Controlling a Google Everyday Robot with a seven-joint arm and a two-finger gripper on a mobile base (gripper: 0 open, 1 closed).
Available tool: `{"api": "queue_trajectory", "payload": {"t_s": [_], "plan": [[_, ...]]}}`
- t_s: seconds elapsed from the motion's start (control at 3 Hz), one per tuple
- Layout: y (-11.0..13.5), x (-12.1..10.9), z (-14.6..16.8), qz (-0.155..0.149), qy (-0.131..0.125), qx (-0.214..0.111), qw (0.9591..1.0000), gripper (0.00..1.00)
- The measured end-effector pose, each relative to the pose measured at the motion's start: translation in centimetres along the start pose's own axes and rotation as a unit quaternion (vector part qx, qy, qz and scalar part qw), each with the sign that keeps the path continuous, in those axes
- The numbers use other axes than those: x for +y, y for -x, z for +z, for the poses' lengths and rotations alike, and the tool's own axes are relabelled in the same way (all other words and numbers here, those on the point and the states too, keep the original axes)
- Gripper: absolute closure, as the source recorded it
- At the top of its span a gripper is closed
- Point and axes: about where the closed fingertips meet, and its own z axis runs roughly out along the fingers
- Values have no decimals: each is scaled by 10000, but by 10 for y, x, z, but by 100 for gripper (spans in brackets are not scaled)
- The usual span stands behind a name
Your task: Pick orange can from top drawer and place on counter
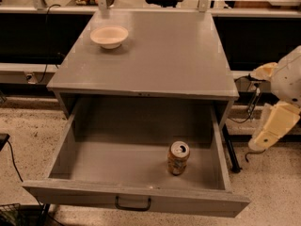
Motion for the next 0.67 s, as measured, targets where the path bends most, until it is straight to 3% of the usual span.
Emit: {"api": "queue_trajectory", "payload": {"t_s": [0.33, 0.67], "plan": [[1, -1, 0, -2, -14, 2, 10000, 0], [4, 6, 17, 40, 126, -346, 9993, 0]]}}
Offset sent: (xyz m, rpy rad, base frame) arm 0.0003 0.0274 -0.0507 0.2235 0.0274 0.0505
